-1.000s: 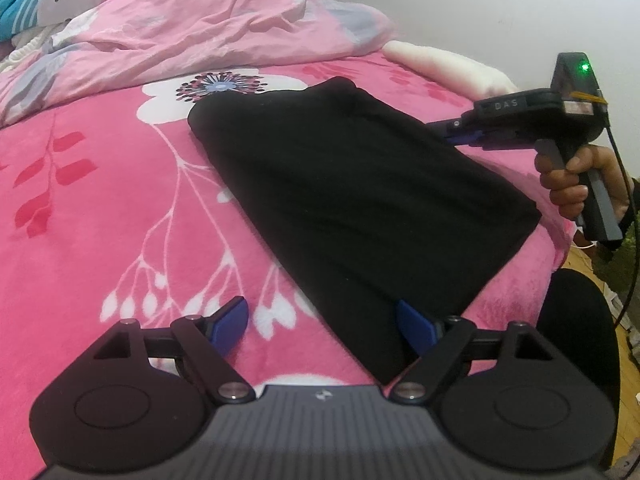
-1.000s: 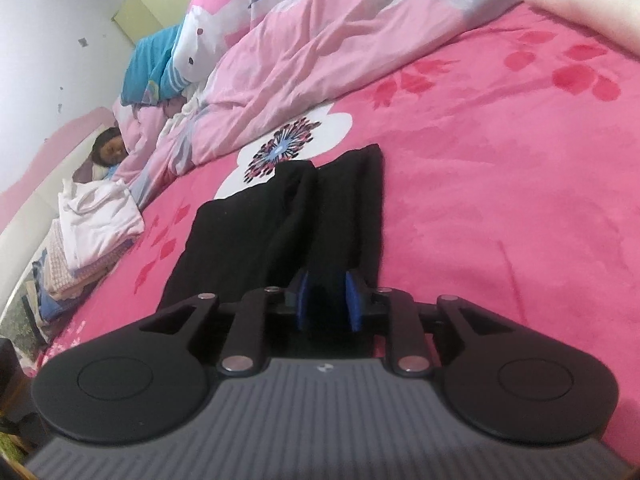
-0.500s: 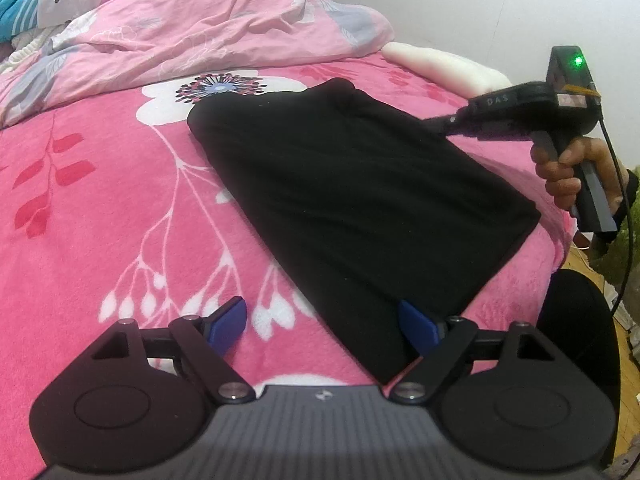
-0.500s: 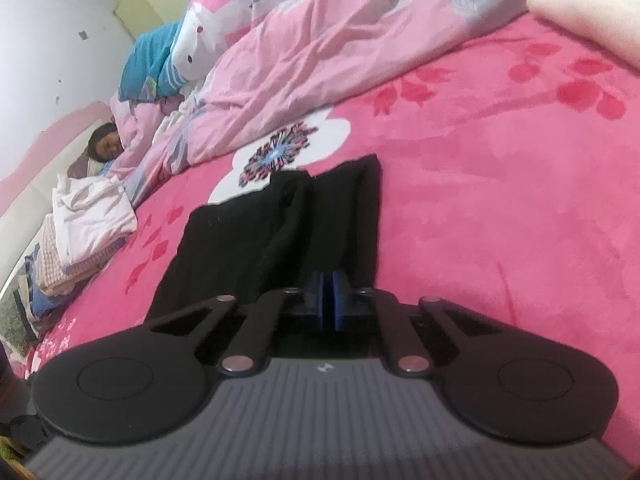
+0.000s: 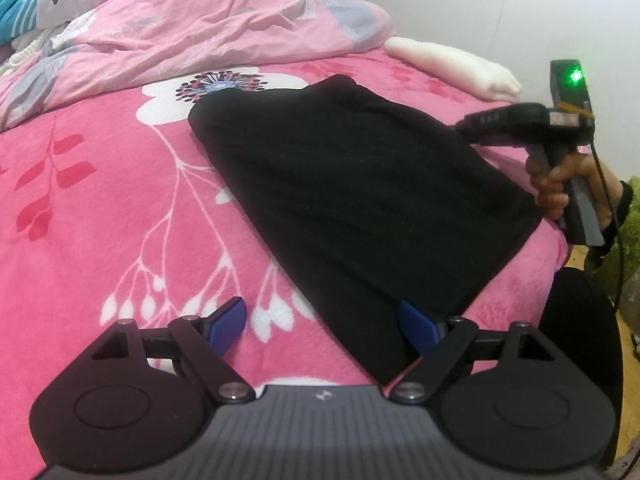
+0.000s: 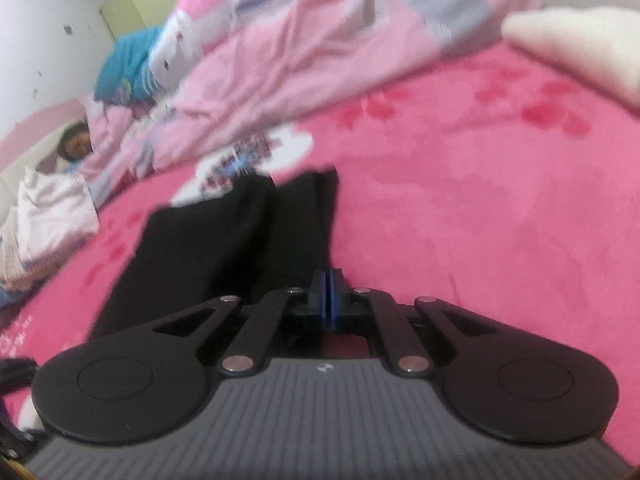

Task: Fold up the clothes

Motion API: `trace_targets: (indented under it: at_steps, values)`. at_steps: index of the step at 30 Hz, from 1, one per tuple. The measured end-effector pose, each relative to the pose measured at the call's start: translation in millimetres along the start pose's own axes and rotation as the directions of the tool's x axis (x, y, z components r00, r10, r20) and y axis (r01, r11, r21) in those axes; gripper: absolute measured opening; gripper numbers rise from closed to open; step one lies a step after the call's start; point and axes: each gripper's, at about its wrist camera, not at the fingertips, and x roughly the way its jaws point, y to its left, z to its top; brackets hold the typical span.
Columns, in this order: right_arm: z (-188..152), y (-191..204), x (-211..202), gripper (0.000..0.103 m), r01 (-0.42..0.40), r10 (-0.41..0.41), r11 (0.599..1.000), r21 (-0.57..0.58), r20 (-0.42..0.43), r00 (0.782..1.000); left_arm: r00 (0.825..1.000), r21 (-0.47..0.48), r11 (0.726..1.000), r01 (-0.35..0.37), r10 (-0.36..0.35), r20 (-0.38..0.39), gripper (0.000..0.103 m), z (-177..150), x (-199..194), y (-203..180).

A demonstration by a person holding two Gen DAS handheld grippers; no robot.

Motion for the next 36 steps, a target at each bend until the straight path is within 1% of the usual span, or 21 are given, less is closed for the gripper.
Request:
trace_targets:
  at_steps: [3,5,9,14,19,22,24,25,26,27,30,32,34,35,36]
  values:
    - [7.5,-0.5,-3.6,0.006,-0.017,0.017,1.0,0.011,-0.014,1.0,1.0,0.002,1.0,0.002,-0.002,0.0,0.085,-0.1,0.5,0.7]
    - [16.4,0.2,-6.3,0.007,-0.035,0.035,0.999,0.019,-0.015,0.999,1.0,0.005,1.0,0.006,-0.006,0.002,0.085,-0.4,0.6,1.6]
    - [38.3,3.2,0.1,0.008,-0.066,0.066,0.998,-0.005,0.001,0.998,1.0,0.01,1.0,0.013,-0.013,0.003,0.085,-0.3,1.9,2.3]
    - [57.0,11.8,31.8,0.01,-0.075,0.074,0.994,-0.083,-0.02,0.997,1.0,0.015,1.0,0.02,-0.021,0.009,0.086,-1.6,2.4,3.3]
    - [69.2,8.8,59.2,0.013,-0.096,0.091,0.992,-0.08,-0.062,0.994,1.0,0.019,0.999,0.028,-0.028,0.012,0.086,-2.3,3.0,4.5]
    - [72.4,7.2,71.8,0.015,-0.092,0.085,0.992,-0.082,-0.081,0.993,0.999,0.023,0.999,0.03,-0.03,0.013,0.087,-2.3,3.2,4.3]
    - [72.8,5.8,76.4,0.015,-0.104,0.097,0.991,-0.079,-0.083,0.992,0.999,0.025,0.999,0.031,-0.031,0.013,0.087,-2.2,3.3,4.1]
    - [72.3,5.8,77.1,0.012,-0.107,0.101,0.991,-0.082,-0.077,0.992,0.999,0.026,0.999,0.031,-0.032,0.014,0.087,-2.2,3.4,4.1]
    - [71.8,5.9,77.7,0.003,-0.111,0.105,0.99,-0.085,-0.071,0.992,0.999,0.027,0.999,0.031,-0.032,0.014,0.087,-2.3,3.5,4.2]
    - [71.6,6.5,77.1,0.003,-0.109,0.104,0.99,-0.088,-0.059,0.993,0.999,0.027,0.999,0.031,-0.032,0.015,0.087,-2.4,3.6,4.2]
    - [70.2,11.3,70.1,0.002,-0.08,0.083,0.989,-0.124,0.015,0.996,0.999,0.029,0.999,0.03,-0.03,0.017,0.087,-3.0,4.1,4.3]
    - [69.5,9.2,74.4,0.002,-0.056,0.058,0.991,-0.12,0.02,0.998,0.999,0.031,0.999,0.029,-0.029,0.017,0.087,-2.8,4.7,4.4]
    - [66.6,2.6,85.6,0.003,-0.027,0.025,0.995,-0.101,-0.014,1.0,0.999,0.032,0.999,0.028,-0.028,0.017,0.087,-2.4,5.2,4.5]
    - [65.8,-1.3,89.0,0.003,-0.026,0.024,0.996,-0.085,-0.025,0.999,0.999,0.033,0.999,0.027,-0.028,0.016,0.087,-2.2,5.5,4.6]
    - [66.9,-3.6,87.8,0.005,-0.03,0.029,0.997,-0.069,-0.019,0.999,0.999,0.033,0.999,0.028,-0.029,0.016,0.087,-2.2,5.5,4.8]
